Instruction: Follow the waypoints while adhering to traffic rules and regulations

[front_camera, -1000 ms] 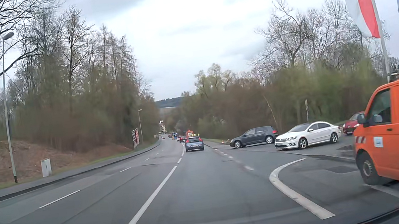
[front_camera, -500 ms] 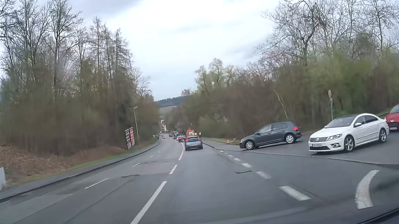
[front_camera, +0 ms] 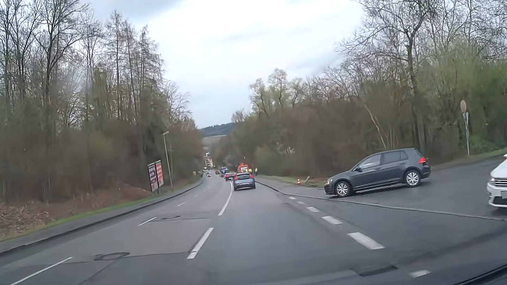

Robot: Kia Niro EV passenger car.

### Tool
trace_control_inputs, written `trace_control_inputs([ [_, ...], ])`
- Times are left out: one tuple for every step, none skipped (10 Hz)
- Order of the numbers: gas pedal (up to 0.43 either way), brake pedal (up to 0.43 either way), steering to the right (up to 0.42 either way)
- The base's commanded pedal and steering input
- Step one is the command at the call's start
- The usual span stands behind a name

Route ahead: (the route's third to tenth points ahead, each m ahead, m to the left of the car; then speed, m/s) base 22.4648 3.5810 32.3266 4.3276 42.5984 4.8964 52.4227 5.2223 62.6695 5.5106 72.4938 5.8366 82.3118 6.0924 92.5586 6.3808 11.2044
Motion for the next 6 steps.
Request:
trace_control_inputs([
  [0.0,0.098,-0.007],
  [0.0,0.098,-0.007],
  [0.0,0.085,-0.006],
  [0.0,0.079,-0.007],
  [0.0,0.079,-0.007],
  [0.0,0.073,-0.007],
])
